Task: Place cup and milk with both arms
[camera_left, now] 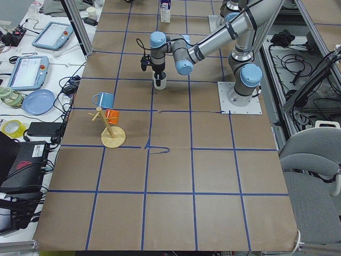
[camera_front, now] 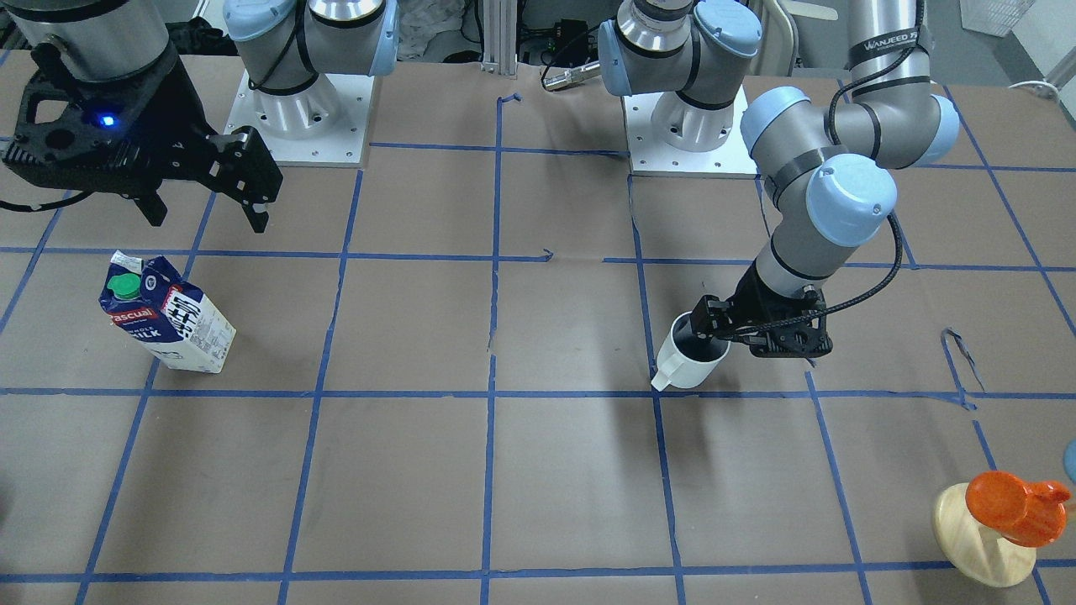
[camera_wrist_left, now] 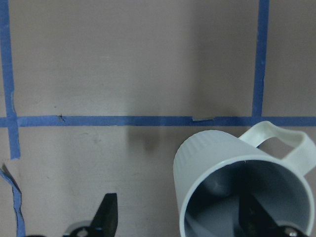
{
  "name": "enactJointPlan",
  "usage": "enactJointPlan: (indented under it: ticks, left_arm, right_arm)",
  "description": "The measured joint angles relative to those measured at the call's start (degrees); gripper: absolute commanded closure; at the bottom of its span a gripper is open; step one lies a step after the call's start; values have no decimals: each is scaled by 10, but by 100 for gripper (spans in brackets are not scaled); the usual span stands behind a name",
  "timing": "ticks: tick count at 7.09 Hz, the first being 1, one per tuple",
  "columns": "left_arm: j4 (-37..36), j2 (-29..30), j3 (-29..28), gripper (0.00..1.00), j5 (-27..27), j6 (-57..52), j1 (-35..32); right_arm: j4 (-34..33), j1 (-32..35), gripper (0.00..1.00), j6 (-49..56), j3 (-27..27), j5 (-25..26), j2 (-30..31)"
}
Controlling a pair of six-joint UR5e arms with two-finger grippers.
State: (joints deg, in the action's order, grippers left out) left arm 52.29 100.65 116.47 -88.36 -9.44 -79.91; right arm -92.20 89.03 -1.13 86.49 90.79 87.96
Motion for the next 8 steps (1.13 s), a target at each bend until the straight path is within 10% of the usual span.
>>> enactJointPlan:
  ticks: [8]
  left_arm:
    - [-37, 32, -94, 100, 38, 217, -100]
  right_arm:
    - [-7, -95, 0, 130, 41, 8, 0]
